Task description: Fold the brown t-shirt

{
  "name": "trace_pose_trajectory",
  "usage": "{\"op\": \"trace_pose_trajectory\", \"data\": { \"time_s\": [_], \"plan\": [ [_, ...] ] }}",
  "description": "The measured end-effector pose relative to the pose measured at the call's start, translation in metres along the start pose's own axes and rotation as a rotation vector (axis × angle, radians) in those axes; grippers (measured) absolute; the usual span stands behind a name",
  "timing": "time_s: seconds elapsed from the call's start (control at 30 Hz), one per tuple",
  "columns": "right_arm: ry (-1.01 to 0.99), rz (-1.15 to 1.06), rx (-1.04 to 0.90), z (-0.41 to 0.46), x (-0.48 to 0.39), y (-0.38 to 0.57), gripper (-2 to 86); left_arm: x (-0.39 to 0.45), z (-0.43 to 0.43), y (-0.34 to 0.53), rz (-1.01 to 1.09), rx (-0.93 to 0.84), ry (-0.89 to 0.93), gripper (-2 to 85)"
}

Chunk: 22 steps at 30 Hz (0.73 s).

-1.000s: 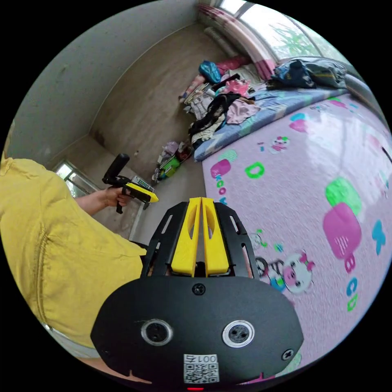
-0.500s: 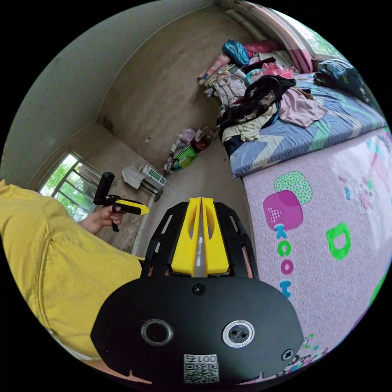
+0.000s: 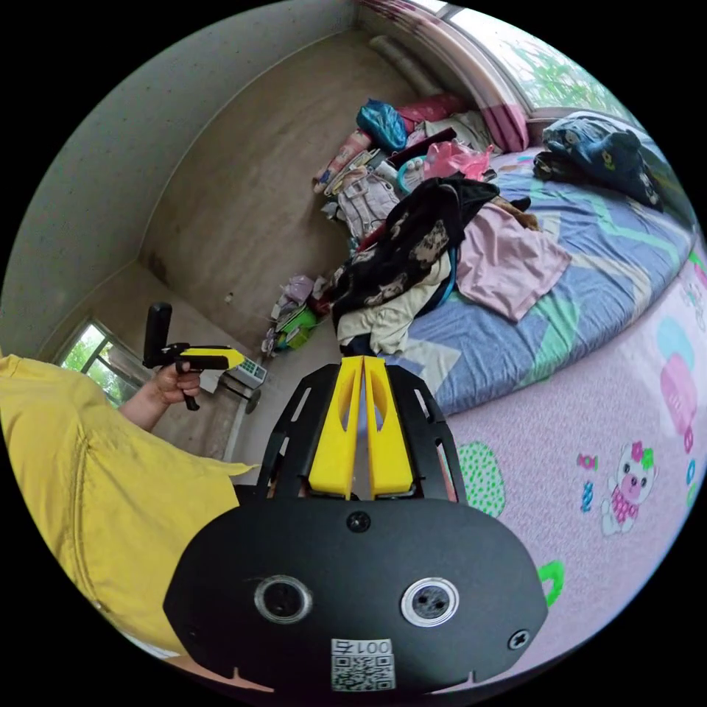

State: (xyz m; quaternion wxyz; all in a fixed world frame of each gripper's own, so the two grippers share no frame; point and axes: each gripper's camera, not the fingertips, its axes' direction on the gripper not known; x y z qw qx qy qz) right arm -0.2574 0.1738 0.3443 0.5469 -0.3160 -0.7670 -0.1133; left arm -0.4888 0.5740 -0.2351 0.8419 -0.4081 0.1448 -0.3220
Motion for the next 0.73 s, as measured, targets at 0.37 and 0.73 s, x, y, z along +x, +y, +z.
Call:
{"op": "trace_pose_trajectory", "data": {
  "time_s": [0.37, 0.73],
  "plan": [
    [0.086, -0.043, 0.143, 0.125, 0.039, -0.135, 1.0, -0.135, -0.053, -0.151, 0.177, 0.067, -0.084, 7.4],
    [0.205, 0.275, 0.254, 0.252, 0.119, -0.187, 1.0, -0.246, 0.003, -0.274, 0.409, -0.03, -0.316, 11.3]
  ]
}}
